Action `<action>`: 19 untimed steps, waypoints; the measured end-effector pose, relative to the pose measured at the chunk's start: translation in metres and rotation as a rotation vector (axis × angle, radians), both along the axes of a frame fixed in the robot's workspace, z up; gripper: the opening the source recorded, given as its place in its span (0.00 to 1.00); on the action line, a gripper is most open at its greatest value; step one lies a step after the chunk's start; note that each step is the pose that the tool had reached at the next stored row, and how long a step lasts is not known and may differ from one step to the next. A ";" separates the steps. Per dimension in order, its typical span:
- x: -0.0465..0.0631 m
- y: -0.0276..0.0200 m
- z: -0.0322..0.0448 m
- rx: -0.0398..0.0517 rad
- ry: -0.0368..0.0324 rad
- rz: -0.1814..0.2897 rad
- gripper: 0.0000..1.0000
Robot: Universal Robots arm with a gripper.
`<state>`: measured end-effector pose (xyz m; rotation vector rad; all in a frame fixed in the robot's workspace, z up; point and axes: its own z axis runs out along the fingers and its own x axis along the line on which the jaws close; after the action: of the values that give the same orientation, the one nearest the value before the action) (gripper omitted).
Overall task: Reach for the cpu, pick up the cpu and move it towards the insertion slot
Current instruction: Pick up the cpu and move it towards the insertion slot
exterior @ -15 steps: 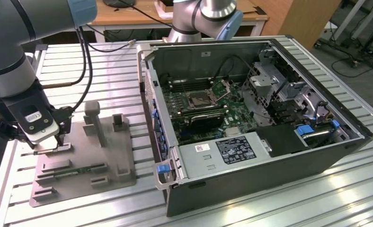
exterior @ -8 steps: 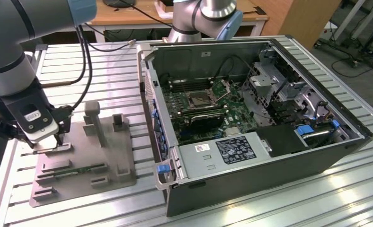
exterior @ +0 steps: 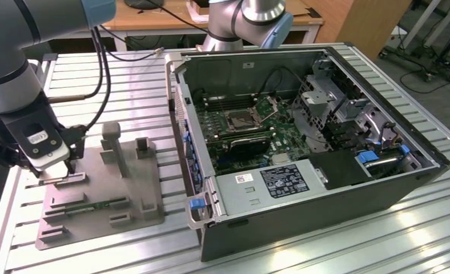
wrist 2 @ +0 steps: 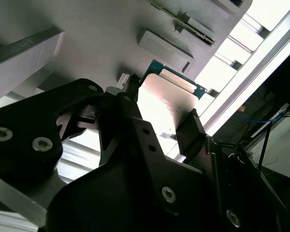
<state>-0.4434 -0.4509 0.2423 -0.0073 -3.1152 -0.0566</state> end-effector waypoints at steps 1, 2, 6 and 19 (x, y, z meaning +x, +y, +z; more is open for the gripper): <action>0.000 0.0000 0.0005 0.0000 0.0001 0.000 0.55; 0.000 0.0000 0.0009 -0.0001 0.0001 0.000 0.55; 0.000 0.0000 0.0026 -0.0001 0.0002 0.000 0.55; 0.000 0.0000 0.0059 -0.0003 0.0004 0.000 0.55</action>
<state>-0.4434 -0.4509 0.2481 -0.0072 -3.1148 -0.0562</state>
